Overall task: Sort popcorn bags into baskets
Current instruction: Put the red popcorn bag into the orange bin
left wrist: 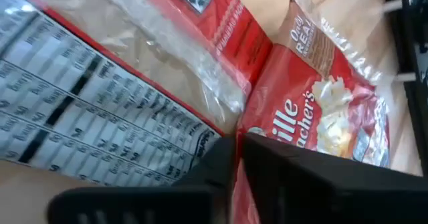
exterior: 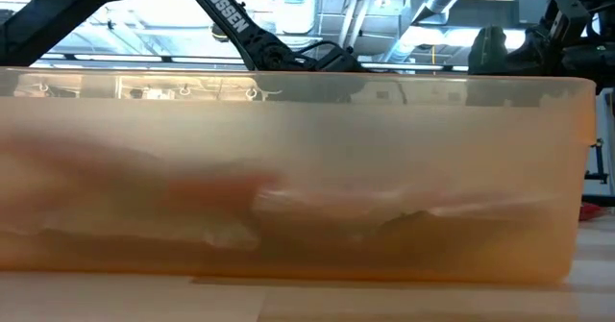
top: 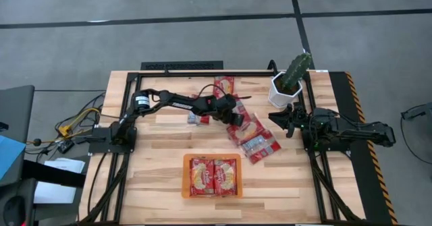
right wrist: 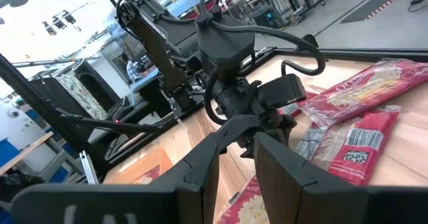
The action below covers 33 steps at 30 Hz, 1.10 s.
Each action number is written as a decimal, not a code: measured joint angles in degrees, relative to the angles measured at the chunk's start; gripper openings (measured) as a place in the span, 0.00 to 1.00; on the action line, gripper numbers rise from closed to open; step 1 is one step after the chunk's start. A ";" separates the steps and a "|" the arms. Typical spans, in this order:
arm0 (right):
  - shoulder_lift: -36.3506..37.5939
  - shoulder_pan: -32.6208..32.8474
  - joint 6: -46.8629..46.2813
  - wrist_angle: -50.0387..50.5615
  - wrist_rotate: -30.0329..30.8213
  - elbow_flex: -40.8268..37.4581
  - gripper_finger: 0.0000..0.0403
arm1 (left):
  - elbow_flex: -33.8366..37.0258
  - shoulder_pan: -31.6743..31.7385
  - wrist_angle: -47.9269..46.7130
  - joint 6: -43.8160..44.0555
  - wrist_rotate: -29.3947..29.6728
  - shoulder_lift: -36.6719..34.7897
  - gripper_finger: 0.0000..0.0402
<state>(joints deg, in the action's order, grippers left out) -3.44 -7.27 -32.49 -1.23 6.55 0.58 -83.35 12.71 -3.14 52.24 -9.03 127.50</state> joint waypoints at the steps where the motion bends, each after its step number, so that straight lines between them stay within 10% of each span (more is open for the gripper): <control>1: 0.00 0.00 0.00 0.00 0.00 0.00 0.30 | 0.00 0.00 0.00 -0.27 -0.27 -0.02 0.02; 25: -0.08 0.04 -0.04 0.38 -1.45 0.00 0.30 | 0.10 -0.94 -1.41 -3.08 1.30 -12.50 0.00; 33: -15.39 -0.09 -10.39 0.85 -2.69 0.00 0.21 | 0.11 -2.24 -5.44 -6.74 1.26 -12.76 0.13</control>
<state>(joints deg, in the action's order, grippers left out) -18.83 -7.35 -42.88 -0.39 3.86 0.58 -83.24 10.47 -8.57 45.50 -7.76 114.74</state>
